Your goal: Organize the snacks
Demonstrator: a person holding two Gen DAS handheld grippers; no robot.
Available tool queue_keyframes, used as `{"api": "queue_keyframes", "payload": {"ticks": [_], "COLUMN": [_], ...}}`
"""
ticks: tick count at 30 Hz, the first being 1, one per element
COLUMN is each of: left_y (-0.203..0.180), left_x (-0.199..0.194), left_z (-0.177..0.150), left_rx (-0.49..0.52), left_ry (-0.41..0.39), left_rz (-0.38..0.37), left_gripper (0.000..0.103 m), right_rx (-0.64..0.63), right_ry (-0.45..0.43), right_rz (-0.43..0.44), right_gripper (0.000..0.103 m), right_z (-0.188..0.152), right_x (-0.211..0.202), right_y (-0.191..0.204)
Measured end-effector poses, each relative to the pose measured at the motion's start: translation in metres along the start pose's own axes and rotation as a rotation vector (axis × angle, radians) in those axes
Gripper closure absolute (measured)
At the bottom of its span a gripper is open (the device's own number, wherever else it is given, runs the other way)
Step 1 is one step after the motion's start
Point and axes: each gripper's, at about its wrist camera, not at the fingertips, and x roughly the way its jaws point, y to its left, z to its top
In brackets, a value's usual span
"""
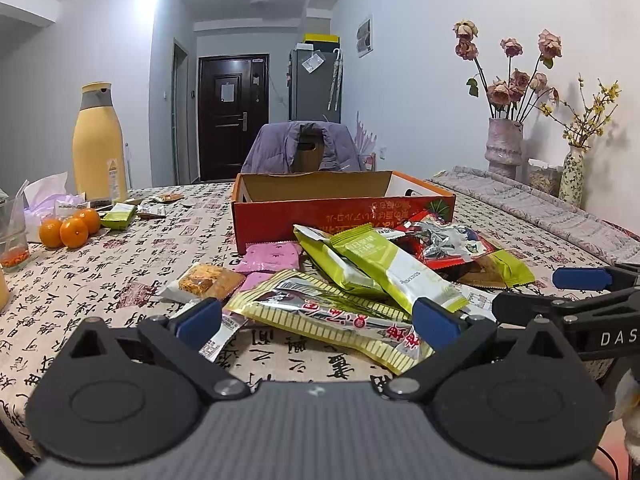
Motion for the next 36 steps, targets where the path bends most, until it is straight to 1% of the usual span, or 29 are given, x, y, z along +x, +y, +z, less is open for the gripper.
{"api": "queue_keyframes", "payload": {"ticks": [21,36], "left_y": [0.0063,0.0064], "left_x": [0.0029,0.0094], "left_z": [-0.0030,-0.0040], "left_rx": [-0.028,-0.026], "left_ry": [0.010,0.022], "left_rz": [-0.015,-0.012], "left_gripper": [0.000,0.000], "right_rx": [-0.005,0.007], "right_ry": [0.009,0.028], "right_rz": [-0.020,-0.022], "right_gripper": [0.000,0.000], "right_z": [-0.0002,-0.0021], "right_x": [0.0023,0.0087], "right_y": [0.0016,-0.0042]}}
